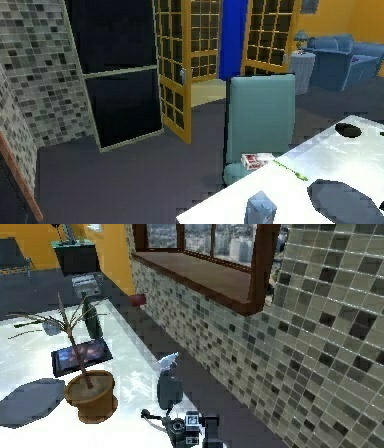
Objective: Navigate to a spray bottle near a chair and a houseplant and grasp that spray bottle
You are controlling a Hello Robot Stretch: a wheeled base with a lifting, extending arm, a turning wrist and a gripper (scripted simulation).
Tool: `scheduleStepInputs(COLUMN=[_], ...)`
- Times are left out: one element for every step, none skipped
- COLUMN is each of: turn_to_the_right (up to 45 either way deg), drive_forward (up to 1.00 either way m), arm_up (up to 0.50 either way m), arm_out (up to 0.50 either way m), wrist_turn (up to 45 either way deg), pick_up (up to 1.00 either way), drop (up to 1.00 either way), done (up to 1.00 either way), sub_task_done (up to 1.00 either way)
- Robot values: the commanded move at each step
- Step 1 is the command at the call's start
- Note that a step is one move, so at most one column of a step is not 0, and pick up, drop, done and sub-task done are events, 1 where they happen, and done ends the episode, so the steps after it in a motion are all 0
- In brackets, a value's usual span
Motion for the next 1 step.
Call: scheduleStepInputs(turn_to_the_right=[0.0], drive_forward=[0.00], arm_up=[0.00], arm_out=[0.00], wrist_turn=[0.0], pick_up=[0.00], drop=[0.00], done=[1.00], sub_task_done=[0.00])
